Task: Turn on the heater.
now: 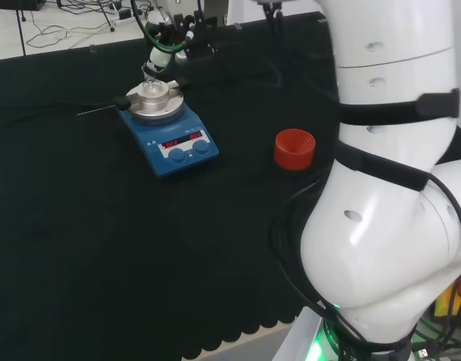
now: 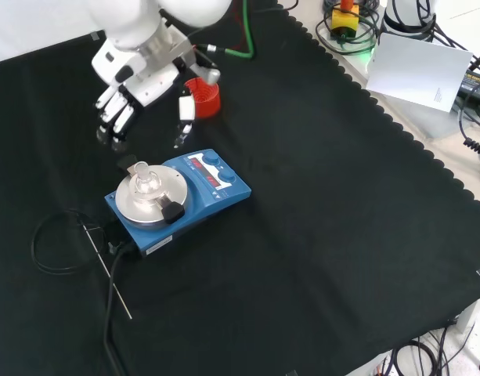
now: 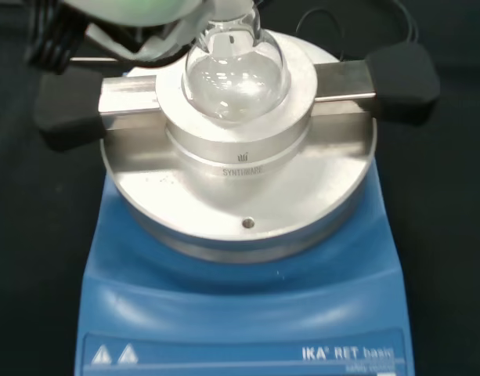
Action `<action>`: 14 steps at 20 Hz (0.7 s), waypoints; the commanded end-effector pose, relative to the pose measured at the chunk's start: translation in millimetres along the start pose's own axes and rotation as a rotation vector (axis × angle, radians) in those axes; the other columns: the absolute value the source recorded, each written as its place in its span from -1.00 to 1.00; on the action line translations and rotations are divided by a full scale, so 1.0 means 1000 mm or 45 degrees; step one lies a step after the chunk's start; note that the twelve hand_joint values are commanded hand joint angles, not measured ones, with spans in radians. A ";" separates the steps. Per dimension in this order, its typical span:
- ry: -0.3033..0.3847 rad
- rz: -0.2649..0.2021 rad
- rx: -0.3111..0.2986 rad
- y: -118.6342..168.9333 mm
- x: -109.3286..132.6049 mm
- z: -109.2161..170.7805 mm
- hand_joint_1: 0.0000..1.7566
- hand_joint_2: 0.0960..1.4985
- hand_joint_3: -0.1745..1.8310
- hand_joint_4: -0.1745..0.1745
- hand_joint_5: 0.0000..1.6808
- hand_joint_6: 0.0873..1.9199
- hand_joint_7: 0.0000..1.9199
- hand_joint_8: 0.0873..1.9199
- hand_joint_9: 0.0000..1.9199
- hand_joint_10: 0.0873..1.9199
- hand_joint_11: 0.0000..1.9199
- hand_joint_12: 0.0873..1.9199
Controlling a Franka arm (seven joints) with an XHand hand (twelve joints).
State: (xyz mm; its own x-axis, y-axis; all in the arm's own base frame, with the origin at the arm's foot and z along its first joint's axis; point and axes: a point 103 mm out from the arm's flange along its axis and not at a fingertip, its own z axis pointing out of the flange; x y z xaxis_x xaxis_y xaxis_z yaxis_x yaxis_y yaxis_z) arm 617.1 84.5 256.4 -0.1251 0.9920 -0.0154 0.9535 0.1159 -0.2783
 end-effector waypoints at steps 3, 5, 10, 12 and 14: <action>0.012 0.059 -0.087 -0.074 0.006 -0.018 -0.04 -0.26 -0.27 -0.26 -0.56 -0.53 -0.89 -0.32 -0.65 -0.28 -0.84 0.44; 0.032 0.062 -0.074 -0.086 0.008 -0.012 -0.05 -0.25 -0.27 -0.27 -0.56 -0.53 -0.88 -0.32 -0.64 -0.28 -0.83 0.44; 0.046 0.079 -0.036 -0.116 0.010 0.001 -0.06 -0.23 -0.27 -0.28 -0.56 -0.57 -0.79 -0.31 -0.55 -0.30 -0.76 0.42; 0.035 0.086 -0.008 -0.128 0.012 0.010 -0.05 -0.22 -0.27 -0.28 -0.55 -0.59 -0.73 -0.31 -0.50 -0.32 -0.73 0.41; 0.036 0.088 0.032 -0.138 0.016 0.019 -0.05 -0.21 -0.26 -0.28 -0.55 -0.61 -0.62 -0.30 -0.41 -0.34 -0.68 0.39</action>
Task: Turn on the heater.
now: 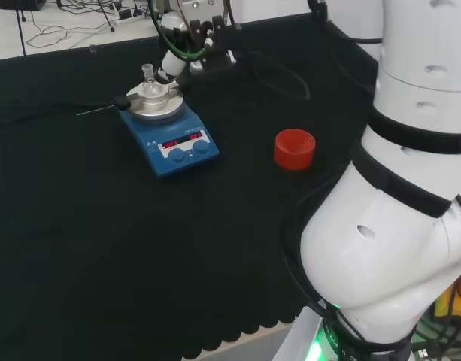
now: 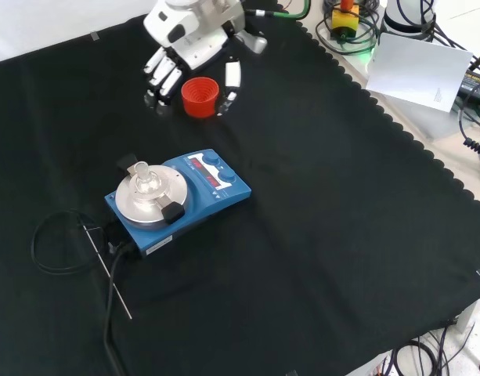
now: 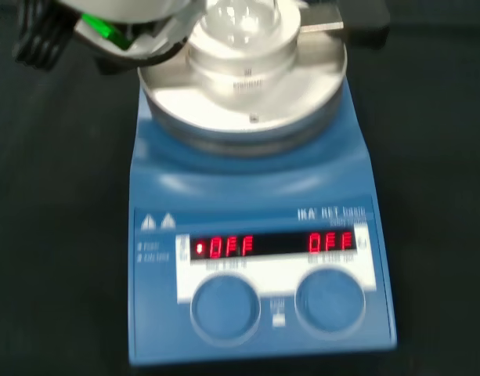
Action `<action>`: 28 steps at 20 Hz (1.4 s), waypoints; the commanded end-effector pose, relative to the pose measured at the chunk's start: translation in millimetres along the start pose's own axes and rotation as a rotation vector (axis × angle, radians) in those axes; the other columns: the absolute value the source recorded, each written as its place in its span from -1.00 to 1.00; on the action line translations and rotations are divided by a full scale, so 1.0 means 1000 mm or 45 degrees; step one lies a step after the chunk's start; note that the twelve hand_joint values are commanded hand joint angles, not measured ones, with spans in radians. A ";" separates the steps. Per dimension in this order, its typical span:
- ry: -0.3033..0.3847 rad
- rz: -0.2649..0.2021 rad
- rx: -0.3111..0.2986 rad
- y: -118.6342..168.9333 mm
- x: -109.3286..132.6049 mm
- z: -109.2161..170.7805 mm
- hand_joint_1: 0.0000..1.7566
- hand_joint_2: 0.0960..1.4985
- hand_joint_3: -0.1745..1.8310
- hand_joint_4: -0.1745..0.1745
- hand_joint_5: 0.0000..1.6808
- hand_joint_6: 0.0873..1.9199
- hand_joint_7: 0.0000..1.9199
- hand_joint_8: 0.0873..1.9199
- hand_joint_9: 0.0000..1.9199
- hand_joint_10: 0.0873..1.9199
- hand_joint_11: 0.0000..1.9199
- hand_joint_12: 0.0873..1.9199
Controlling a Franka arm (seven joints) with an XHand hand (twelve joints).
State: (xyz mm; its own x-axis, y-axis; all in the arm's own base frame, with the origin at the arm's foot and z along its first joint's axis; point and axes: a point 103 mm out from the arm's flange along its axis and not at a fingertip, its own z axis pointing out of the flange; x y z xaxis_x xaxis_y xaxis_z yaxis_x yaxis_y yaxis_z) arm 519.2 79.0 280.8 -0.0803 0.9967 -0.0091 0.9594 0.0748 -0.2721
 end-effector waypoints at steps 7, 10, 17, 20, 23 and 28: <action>0.051 0.028 0.166 -0.056 0.010 0.053 -0.02 -0.21 -0.23 -0.35 -0.54 -0.66 -0.18 -0.24 0.00 -0.41 -0.31 0.26; 0.064 0.017 0.214 -0.057 0.011 0.067 0.00 -0.20 -0.22 -0.41 -0.53 -0.68 -0.03 -0.21 0.16 -0.42 -0.15 0.17; 0.065 -0.001 0.316 -0.051 0.014 0.089 0.09 -0.15 -0.24 -0.67 -0.47 -0.63 0.57 0.12 0.72 -0.05 0.55 -0.15; 0.029 -0.034 0.346 -0.047 0.018 0.094 0.16 -0.11 -0.23 -0.75 -0.41 -0.53 0.69 0.24 0.79 0.17 0.71 -0.12; 0.017 -0.054 0.387 -0.043 0.019 0.100 0.35 -0.09 -0.16 -0.79 -0.38 -0.39 0.74 0.34 0.83 0.25 0.69 -0.09; 0.035 -0.086 0.477 -0.038 0.021 0.111 0.53 -0.13 0.04 -0.74 -0.46 -0.26 0.76 0.44 0.83 0.33 0.51 0.11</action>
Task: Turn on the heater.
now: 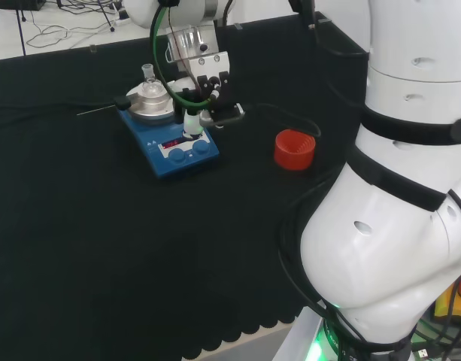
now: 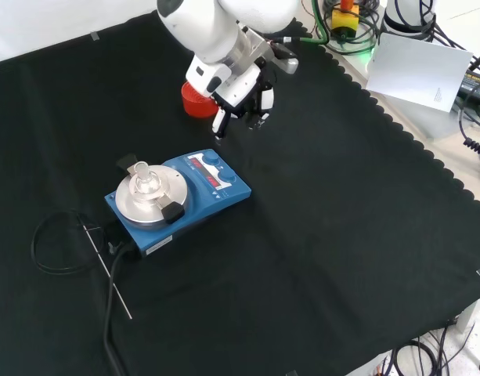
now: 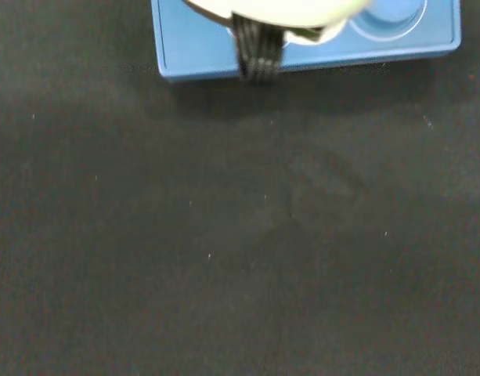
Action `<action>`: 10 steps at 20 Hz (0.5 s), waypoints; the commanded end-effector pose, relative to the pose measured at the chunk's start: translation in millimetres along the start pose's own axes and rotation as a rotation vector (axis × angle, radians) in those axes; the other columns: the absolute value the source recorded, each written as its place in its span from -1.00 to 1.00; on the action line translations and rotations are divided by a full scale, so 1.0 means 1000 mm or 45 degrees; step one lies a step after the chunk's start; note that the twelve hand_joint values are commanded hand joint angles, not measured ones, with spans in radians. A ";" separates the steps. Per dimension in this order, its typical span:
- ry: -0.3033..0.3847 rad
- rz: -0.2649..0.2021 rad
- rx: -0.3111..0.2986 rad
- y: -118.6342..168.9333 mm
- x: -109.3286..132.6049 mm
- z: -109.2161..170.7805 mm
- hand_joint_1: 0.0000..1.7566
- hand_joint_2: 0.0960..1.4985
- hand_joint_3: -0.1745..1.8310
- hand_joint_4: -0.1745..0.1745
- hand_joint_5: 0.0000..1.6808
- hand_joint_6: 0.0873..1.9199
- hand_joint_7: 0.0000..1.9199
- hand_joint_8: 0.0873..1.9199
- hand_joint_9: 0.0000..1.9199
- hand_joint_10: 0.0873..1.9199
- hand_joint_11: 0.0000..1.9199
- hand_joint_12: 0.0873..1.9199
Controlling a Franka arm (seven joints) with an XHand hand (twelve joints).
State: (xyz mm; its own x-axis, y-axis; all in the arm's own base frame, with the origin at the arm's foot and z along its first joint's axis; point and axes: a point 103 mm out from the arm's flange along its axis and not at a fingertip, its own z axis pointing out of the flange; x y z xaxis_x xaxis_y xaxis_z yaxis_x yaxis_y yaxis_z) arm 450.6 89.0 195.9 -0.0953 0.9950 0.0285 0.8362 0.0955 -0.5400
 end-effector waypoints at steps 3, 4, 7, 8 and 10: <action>0.004 -0.055 0.127 0.009 0.004 0.013 0.59 -0.17 0.16 -0.72 -0.54 -0.18 0.78 0.48 0.83 0.38 0.44 0.24; 0.007 -0.057 0.133 0.010 0.004 0.015 0.59 -0.18 0.17 -0.72 -0.55 -0.17 0.78 0.48 0.84 0.38 0.43 0.25; 0.018 -0.057 0.160 0.012 0.003 0.019 0.60 -0.19 0.19 -0.71 -0.59 -0.17 0.79 0.48 0.84 0.39 0.43 0.26; 0.023 -0.058 0.168 0.013 0.004 0.020 0.60 -0.19 0.19 -0.70 -0.62 -0.17 0.80 0.48 0.84 0.39 0.43 0.26; 0.028 -0.059 0.189 0.015 0.004 0.022 0.61 -0.19 0.20 -0.67 -0.68 -0.20 0.80 0.48 0.84 0.39 0.43 0.27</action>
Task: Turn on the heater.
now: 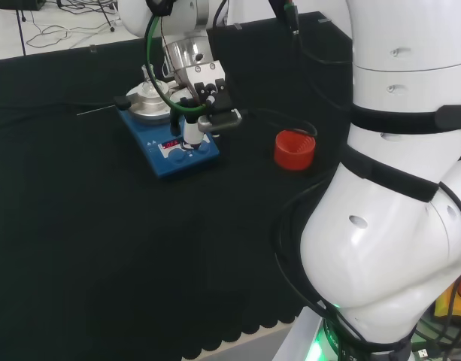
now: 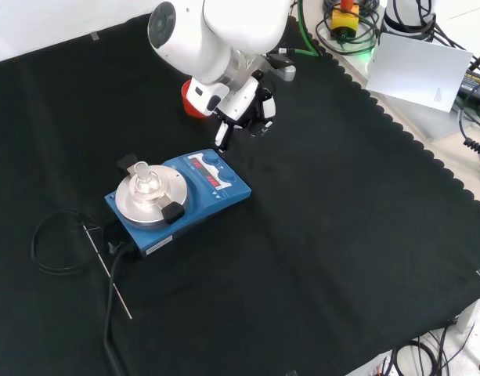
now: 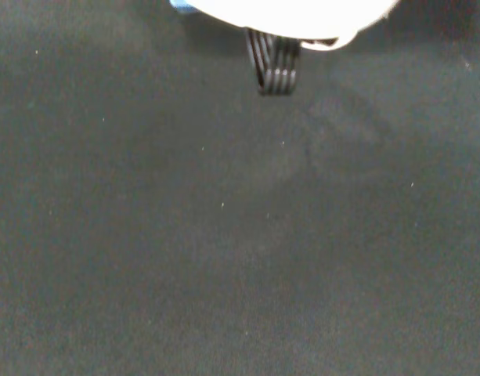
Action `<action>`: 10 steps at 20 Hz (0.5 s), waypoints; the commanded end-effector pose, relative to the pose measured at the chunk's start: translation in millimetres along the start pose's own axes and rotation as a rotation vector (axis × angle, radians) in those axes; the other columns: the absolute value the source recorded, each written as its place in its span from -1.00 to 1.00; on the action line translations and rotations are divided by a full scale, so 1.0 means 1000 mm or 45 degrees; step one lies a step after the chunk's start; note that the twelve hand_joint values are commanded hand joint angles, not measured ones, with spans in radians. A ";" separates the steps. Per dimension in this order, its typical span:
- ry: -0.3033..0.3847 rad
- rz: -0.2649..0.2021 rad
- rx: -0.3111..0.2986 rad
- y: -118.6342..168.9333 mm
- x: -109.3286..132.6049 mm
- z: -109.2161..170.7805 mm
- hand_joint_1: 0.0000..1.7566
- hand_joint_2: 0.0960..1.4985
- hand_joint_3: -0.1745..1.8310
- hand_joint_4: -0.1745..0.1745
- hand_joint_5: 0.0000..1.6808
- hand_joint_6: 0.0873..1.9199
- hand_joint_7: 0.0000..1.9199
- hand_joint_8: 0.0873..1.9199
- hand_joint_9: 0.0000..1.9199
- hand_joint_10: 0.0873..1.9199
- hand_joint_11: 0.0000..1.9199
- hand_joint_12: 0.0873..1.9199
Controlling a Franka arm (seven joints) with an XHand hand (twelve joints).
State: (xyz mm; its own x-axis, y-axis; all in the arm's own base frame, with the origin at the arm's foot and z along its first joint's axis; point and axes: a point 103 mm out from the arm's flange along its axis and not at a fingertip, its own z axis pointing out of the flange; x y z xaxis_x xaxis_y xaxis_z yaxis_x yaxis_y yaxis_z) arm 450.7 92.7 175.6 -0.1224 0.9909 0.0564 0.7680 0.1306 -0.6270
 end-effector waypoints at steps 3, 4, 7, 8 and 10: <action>0.024 -0.011 0.076 0.007 0.001 0.007 0.61 -0.19 0.21 -0.66 -0.73 -0.22 0.80 0.49 0.84 0.40 0.42 0.27; 0.026 -0.011 0.082 0.008 0.001 0.007 0.61 -0.19 0.21 -0.65 -0.74 -0.23 0.80 0.49 0.84 0.41 0.42 0.28; 0.029 -0.009 0.100 0.010 0.000 0.009 0.61 -0.19 0.22 -0.64 -0.75 -0.25 0.80 0.49 0.84 0.41 0.42 0.28; 0.029 -0.008 0.104 0.011 0.000 0.011 0.61 -0.19 0.22 -0.64 -0.75 -0.25 0.80 0.49 0.84 0.41 0.42 0.28; 0.032 -0.006 0.115 0.012 -0.001 0.013 0.61 -0.19 0.23 -0.64 -0.75 -0.25 0.80 0.49 0.84 0.42 0.42 0.29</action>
State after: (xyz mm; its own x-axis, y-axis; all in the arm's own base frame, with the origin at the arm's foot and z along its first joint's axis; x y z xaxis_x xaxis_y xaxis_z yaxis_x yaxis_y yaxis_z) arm 453.1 94.1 161.5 -0.1145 0.9905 0.0762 0.7191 0.1356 -0.6815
